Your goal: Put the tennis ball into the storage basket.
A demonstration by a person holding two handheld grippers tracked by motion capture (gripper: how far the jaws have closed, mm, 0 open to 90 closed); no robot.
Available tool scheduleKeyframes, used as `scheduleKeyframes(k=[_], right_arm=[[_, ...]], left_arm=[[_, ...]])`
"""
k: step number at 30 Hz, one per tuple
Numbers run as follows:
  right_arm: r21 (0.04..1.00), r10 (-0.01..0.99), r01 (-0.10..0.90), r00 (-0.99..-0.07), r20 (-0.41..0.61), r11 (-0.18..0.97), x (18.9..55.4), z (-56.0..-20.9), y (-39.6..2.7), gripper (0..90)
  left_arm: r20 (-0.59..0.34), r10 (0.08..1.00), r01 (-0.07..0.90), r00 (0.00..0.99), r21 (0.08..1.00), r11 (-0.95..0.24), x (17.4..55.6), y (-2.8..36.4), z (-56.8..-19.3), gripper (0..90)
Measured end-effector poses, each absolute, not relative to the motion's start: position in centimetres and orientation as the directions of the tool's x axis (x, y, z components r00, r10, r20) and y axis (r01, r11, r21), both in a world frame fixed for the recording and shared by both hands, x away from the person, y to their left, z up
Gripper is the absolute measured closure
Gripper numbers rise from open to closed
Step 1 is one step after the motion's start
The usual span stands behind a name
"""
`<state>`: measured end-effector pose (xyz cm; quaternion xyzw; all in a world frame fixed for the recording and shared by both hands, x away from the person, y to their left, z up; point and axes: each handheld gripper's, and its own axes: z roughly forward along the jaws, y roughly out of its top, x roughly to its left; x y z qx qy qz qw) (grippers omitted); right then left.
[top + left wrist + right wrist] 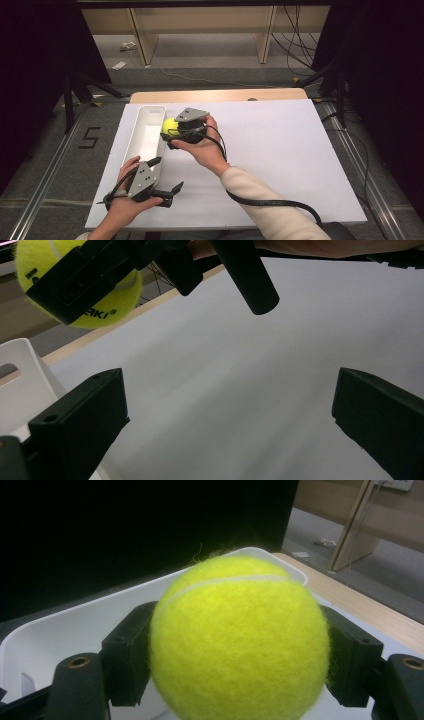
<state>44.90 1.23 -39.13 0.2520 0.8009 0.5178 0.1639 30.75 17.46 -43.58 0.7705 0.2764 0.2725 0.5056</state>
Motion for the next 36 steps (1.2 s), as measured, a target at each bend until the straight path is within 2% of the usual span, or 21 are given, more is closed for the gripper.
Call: scheduleKeyframes(k=[36], right_arm=[[0.908, 0.55, 0.237, -0.835, 0.007, 0.347, 45.6, -38.7, 3.2, 26.7]], left_arm=[[0.144, 0.693, 0.147, 0.706, 0.928, -0.342, 30.7, 17.4, -43.6, 0.6]])
